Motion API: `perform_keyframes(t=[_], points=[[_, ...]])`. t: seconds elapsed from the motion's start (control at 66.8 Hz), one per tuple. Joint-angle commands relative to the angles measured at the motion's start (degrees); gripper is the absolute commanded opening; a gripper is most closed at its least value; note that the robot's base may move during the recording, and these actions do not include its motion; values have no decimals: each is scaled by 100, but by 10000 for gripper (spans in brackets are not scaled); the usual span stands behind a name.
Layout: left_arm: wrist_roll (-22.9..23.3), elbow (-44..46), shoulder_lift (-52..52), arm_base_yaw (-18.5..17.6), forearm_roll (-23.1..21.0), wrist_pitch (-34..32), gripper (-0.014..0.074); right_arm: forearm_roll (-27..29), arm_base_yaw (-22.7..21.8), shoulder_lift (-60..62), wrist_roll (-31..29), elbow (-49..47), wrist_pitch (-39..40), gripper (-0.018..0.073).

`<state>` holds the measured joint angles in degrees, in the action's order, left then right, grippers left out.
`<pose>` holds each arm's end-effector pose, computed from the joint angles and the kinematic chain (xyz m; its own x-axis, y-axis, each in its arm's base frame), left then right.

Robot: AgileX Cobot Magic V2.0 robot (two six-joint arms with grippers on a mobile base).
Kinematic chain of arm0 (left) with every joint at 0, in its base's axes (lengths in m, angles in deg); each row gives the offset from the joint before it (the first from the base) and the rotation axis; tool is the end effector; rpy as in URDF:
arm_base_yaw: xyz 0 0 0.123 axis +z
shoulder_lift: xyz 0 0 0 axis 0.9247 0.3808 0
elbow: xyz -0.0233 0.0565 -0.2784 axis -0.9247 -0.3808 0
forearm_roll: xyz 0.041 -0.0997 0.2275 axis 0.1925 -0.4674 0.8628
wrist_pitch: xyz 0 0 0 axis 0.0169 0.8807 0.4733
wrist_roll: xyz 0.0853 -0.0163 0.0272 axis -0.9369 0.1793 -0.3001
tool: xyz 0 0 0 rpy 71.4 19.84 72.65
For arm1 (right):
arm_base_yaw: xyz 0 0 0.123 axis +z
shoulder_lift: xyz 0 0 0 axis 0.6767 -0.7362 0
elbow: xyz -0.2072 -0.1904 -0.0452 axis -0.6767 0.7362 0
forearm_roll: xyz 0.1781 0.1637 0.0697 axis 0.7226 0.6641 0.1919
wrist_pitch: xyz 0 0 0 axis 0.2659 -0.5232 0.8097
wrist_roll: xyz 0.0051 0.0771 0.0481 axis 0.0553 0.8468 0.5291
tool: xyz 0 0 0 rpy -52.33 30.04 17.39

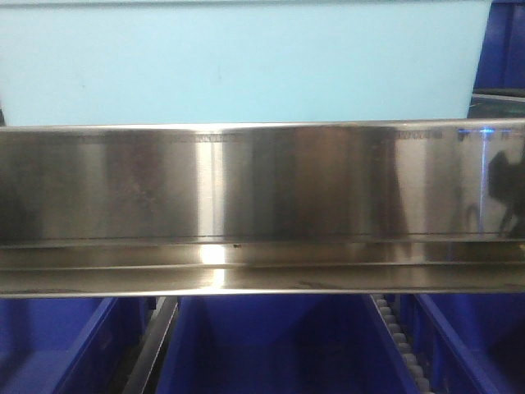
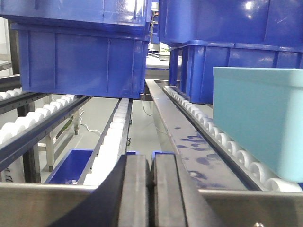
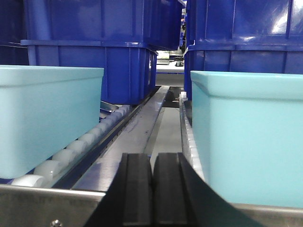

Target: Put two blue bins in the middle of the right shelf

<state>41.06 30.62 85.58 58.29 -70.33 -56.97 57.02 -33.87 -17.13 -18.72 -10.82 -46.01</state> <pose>0.0560 -0.0094 0.2098 0.0476 -0.0525 -0.9975 0.1648 0.9853 -0.0440 0.0560 0.0087 0.2117 0.0652 0.0354 -0.9972 -0.1535 0.9878 0.0250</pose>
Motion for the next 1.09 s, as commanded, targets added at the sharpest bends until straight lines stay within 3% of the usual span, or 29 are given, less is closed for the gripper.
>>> perform_keyframes(t=[0.0,1.078], points=[[3,14,-17,-36,14,-96,-111,31,-4,21,0,-3,128,-165],[3,14,-17,-37,14,-198,-111,31,-4,21,0,-3,179,-165]])
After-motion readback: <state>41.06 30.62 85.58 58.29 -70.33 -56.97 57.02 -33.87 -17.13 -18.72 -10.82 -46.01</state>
